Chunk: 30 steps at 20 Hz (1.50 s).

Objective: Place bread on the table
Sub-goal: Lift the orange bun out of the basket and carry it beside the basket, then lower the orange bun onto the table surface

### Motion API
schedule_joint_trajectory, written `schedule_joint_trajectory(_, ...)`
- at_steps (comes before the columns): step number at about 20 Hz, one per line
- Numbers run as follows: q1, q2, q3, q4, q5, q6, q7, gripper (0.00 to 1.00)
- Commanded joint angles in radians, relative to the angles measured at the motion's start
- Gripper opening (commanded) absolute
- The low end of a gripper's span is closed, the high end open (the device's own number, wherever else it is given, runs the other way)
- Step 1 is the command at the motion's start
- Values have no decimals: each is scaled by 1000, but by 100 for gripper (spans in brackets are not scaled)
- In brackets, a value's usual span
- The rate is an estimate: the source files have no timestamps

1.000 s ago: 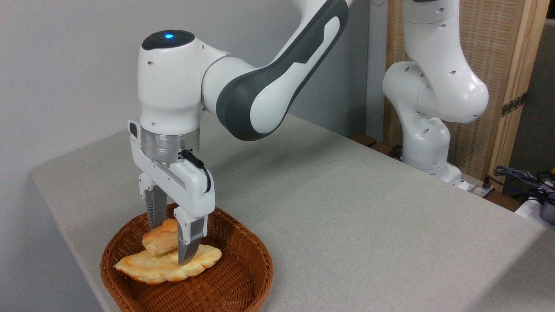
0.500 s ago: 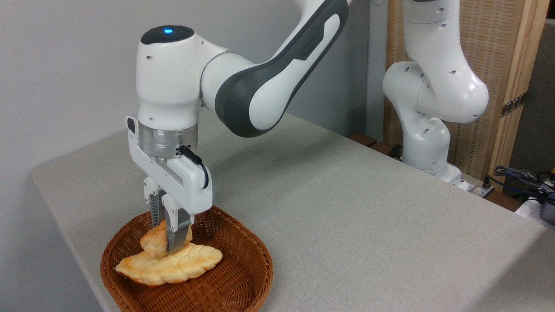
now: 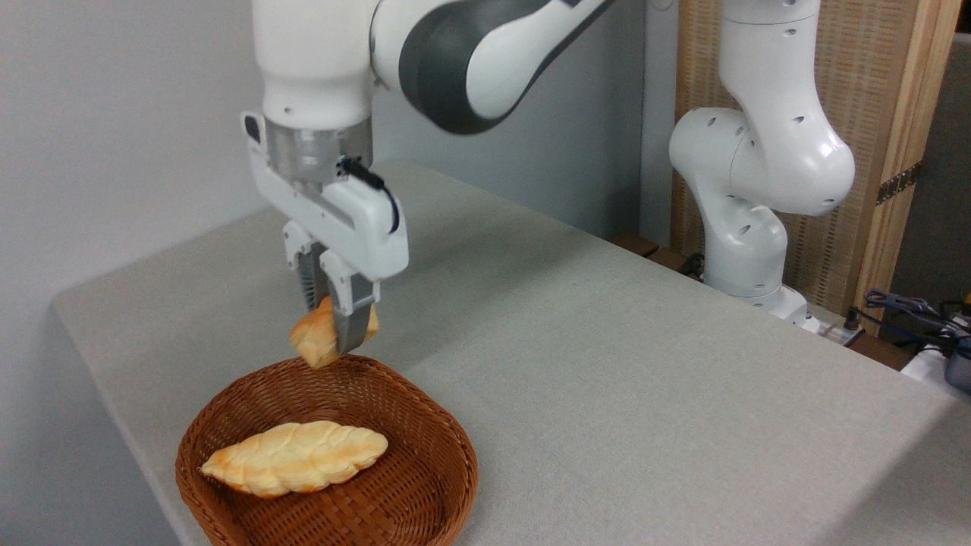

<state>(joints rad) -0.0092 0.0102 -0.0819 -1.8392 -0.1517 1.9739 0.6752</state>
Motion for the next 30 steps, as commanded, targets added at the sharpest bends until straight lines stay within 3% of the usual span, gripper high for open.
schedule_joint_trajectory(1,-1,-44,13,-31,-20,-102,12,34)
schedule_joint_trajectory(5,-3,-108,4,-139,-19,-129,15,34)
schedule_joint_trajectory(9,-32,-111,2,-216,-6,-107,21,37)
schedule_joint_trajectory(12,-43,-93,1,-233,-6,-101,23,69)
schedule_joint_trajectory(14,-44,-76,1,-232,-3,-99,23,98)
schedule_joint_trajectory(15,-44,-67,1,-230,9,-99,23,100)
schedule_joint_trajectory(30,-46,-71,1,-216,15,-104,15,100)
